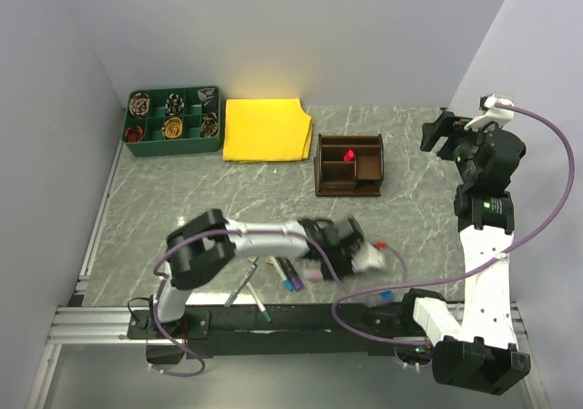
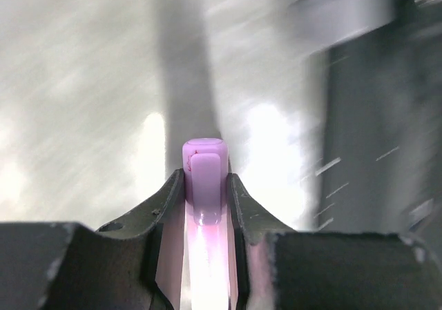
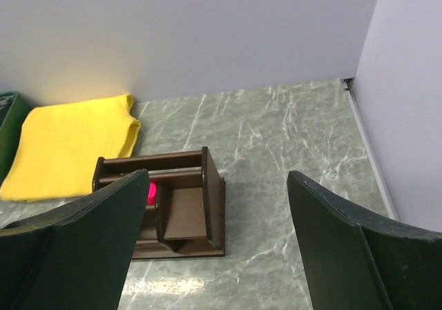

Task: Sort the stationery into containers
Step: Pick up the pen from the corner of the board, then place the pen in the storage box.

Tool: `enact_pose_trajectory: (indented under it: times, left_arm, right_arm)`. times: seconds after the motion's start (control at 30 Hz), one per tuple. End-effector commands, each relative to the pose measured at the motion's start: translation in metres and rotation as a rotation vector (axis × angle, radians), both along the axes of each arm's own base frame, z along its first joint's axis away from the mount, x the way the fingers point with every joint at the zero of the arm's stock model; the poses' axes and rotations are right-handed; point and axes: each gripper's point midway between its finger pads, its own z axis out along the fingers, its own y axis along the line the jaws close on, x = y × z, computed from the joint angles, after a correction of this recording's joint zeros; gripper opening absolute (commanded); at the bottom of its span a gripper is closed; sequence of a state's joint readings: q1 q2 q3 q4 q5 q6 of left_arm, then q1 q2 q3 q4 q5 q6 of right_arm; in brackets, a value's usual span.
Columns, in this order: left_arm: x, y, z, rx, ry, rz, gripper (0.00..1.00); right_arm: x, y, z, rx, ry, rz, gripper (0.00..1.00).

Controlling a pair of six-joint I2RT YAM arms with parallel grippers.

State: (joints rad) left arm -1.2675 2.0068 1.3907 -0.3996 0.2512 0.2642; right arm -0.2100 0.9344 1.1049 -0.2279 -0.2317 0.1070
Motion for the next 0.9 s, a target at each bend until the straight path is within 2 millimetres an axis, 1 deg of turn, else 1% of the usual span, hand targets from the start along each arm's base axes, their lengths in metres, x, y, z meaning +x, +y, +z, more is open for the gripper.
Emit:
enact_pose_trajectory:
  times: [0.0,0.03,0.07,0.1,0.13,0.17,0.2,0.23,0.27,0.3,0.33,0.37,0.43,0.47,0.57,0.6,0.63,0.67,0.7,0.73,0.77,0.8,0.87]
  left_arm:
    - [0.088,0.038,0.077,-0.121,-0.063,0.101,0.01]
    - [0.093,0.039,0.090,-0.166,-0.062,0.065,0.01]
    - [0.104,0.043,0.104,-0.199,-0.078,0.069,0.01]
    - [0.122,0.049,0.129,-0.258,-0.112,0.091,0.01]
    - [0.127,0.048,0.143,-0.310,-0.126,0.064,0.01]
    - [0.134,0.048,0.155,-0.347,-0.140,0.058,0.01]
    - [0.146,0.052,0.172,-0.391,-0.165,0.065,0.01]
    - [0.154,0.048,0.186,-0.448,-0.201,0.044,0.01]
    - [0.150,0.044,0.195,-0.507,-0.182,-0.010,0.01]
    - [0.159,0.046,0.201,-0.544,-0.199,-0.022,0.01]
    - [0.163,0.042,0.210,-0.593,-0.210,-0.038,0.01]
    - [0.173,0.033,0.226,-0.679,-0.257,-0.052,0.01]
    - [0.182,0.027,0.235,-0.766,-0.226,-0.075,0.02]
    - [0.190,0.021,0.247,-0.822,-0.254,-0.091,0.02]
    - [0.214,0.009,0.254,-0.881,-0.258,-0.102,0.03]
    - [0.231,0.004,0.259,-0.922,-0.299,-0.104,0.04]
    - [0.237,0.002,0.264,-0.957,-0.297,-0.093,0.03]
    - [0.244,0.000,0.273,-0.991,-0.312,-0.094,0.03]
    - [0.257,-0.002,0.274,-1.033,-0.343,-0.100,0.03]
    - [0.258,-0.005,0.273,-1.049,-0.317,-0.113,0.02]
    - [0.263,-0.008,0.280,-1.072,-0.332,-0.124,0.02]
    - [0.272,-0.011,0.267,-1.071,-0.324,-0.121,0.02]
    - [0.280,-0.016,0.274,-1.117,-0.362,-0.135,0.02]
  right_arm:
    - [-0.005,0.006,0.020,-0.004,-0.050,0.029,0.88]
    - [-0.005,0.006,0.018,-0.007,-0.042,0.029,0.88]
    - [-0.005,0.006,0.016,-0.016,-0.037,0.034,0.88]
    - [-0.005,0.006,0.015,-0.017,-0.034,0.036,0.88]
    - [-0.005,0.006,0.014,-0.021,-0.031,0.036,0.88]
    - [-0.004,0.006,0.009,-0.019,-0.017,0.038,0.88]
    - [-0.003,0.006,0.007,-0.017,-0.011,0.041,0.88]
    - [-0.002,0.008,0.003,-0.013,0.006,0.047,0.88]
    - [0.000,0.008,0.000,-0.011,0.017,0.050,0.88]
    - [0.001,0.007,-0.001,-0.010,0.023,0.050,0.88]
    - [0.003,0.007,-0.004,-0.004,0.034,0.050,0.88]
    - [0.004,0.007,-0.005,-0.004,0.040,0.052,0.88]
    - [0.006,0.009,-0.007,-0.008,0.055,0.056,0.88]
    - [0.009,0.008,-0.004,-0.015,0.055,0.055,0.87]
    - [0.011,0.005,-0.003,-0.042,0.064,0.044,0.87]
    - [0.011,0.002,-0.001,-0.048,0.067,0.034,0.87]
    - [0.011,0.000,-0.003,-0.066,0.083,0.025,0.87]
    - [0.012,-0.001,0.000,-0.079,0.082,0.023,0.87]
    - [0.011,-0.002,0.000,-0.080,0.086,0.022,0.87]
    - [0.011,-0.004,-0.002,-0.118,0.091,0.021,0.87]
    - [0.012,-0.007,-0.008,-0.126,0.102,0.008,0.87]
    - [0.012,-0.010,-0.011,-0.133,0.105,-0.005,0.87]
    - [0.015,-0.014,-0.019,-0.125,0.126,-0.023,0.88]
